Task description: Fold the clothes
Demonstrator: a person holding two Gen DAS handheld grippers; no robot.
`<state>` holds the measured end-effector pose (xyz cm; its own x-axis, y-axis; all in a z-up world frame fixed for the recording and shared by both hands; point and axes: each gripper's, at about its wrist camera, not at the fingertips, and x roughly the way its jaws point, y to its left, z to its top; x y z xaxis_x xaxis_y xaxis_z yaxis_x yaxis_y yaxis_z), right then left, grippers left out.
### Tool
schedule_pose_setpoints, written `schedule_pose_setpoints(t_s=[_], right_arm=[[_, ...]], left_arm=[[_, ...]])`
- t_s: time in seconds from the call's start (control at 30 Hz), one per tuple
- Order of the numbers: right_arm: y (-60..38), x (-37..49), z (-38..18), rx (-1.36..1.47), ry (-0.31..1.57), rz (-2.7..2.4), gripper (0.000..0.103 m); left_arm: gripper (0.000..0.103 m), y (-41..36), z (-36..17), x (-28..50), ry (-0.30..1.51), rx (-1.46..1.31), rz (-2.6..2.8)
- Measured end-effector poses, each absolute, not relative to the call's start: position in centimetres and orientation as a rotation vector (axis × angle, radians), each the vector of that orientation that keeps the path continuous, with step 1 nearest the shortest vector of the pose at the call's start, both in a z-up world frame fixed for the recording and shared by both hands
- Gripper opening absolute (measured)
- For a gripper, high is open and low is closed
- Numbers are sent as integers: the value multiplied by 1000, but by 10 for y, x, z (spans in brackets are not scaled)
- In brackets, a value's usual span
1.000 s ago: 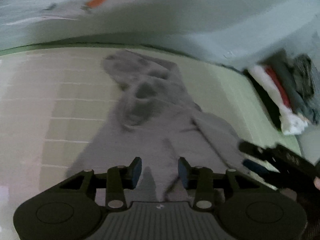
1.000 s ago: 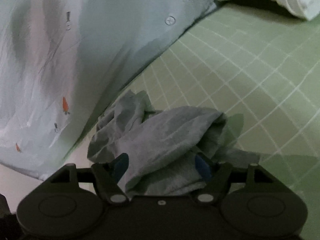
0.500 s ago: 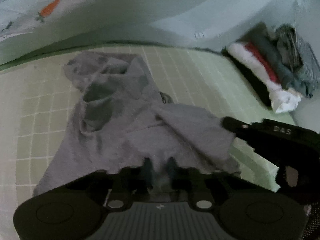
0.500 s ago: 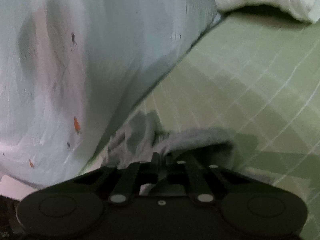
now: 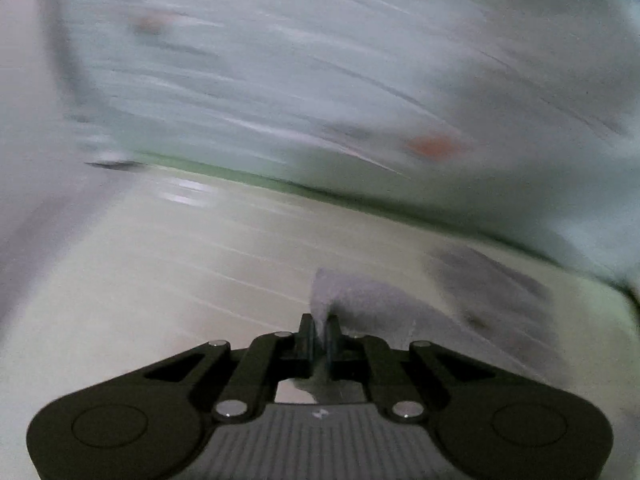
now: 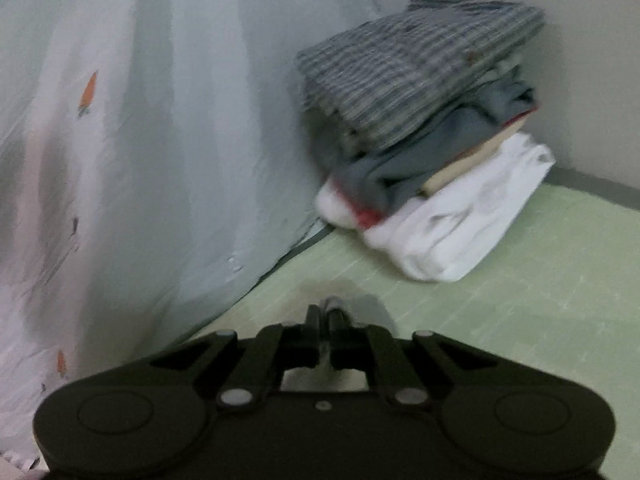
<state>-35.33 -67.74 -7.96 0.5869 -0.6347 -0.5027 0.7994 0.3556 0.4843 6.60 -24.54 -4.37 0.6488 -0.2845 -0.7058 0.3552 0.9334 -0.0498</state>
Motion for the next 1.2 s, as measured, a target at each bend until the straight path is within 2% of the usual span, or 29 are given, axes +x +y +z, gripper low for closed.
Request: schedule_pose_setpoints(t_s=[0.1,0.2,0.27,0.3,0.33,0.37,0.4,0.47,0.57,0.63,0.7,0.8,1.0,1.17,1.2], right_arm=[[-680,-364,-81,736,262,-989,4],[-672,-357,-89,726,339,-1022,5],[-667,-350,-94,724,380,-1032,13],[-664,-346,-96,724,396,-1035,25],[-660,-343,-97,727,406,-1032,40],[-655,-340,-97,733,408,-1022,46],[-651,-336,-98,740,413,-1010,50],[-644,-327,-102,752,441,-976,51],[-629,-314,-106,756,491,-914,58],[-618,-304,-110,752,533,-867,67],[-605,-294,-116,745,588,-827,68],[-587,-286,-129,764,653,-790,74],[-577,-280,-145,798,707,-757,81],[-591,-276,-151,835,681,-744,82],[-594,-275,-152,852,674,-741,79]], left_arm=[[6,-182,-34,102,729,65,-93],[7,-137,-37,120,748,85,90],[13,-118,-42,119,772,59,121],[16,-113,-46,116,784,45,111],[23,-114,-51,111,797,43,91],[30,-114,-56,105,810,40,72],[33,-119,-61,100,828,39,48],[37,-131,-74,88,874,24,-10],[43,-157,-96,69,967,-32,-124],[46,-174,-109,49,1030,-39,-224],[48,-198,-120,31,1089,-24,-329],[57,-231,-132,8,1143,27,-473],[61,-257,-148,-21,1215,94,-602],[62,-269,-162,-37,1264,137,-665],[62,-272,-165,-40,1265,152,-663]])
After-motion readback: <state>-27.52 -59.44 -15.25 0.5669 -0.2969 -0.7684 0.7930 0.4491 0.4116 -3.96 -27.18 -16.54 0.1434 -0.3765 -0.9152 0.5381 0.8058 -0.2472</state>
